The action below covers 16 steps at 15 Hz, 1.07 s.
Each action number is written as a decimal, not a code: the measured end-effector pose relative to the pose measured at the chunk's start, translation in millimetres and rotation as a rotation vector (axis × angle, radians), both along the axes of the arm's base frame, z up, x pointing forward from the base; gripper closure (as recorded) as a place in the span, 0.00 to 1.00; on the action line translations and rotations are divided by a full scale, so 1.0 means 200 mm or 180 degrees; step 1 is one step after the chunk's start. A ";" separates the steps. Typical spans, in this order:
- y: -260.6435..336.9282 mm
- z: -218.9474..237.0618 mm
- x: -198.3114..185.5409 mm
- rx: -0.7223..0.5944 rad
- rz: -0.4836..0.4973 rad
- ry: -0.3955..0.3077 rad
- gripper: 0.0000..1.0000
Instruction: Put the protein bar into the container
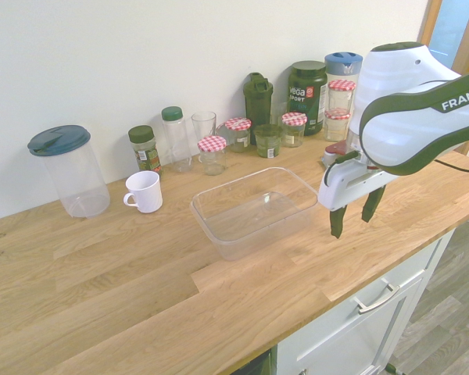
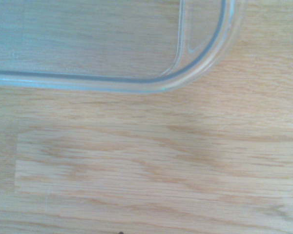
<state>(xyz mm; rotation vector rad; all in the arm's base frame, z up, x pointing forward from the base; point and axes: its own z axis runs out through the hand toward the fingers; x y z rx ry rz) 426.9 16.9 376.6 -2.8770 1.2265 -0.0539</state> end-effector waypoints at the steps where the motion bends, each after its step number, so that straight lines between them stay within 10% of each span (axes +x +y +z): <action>1: 0.00 0.00 0.00 0.0000 -0.0001 0.0004 0.00; 16: -0.52 0.12 0.26 0.0082 -0.0618 -0.0041 0.00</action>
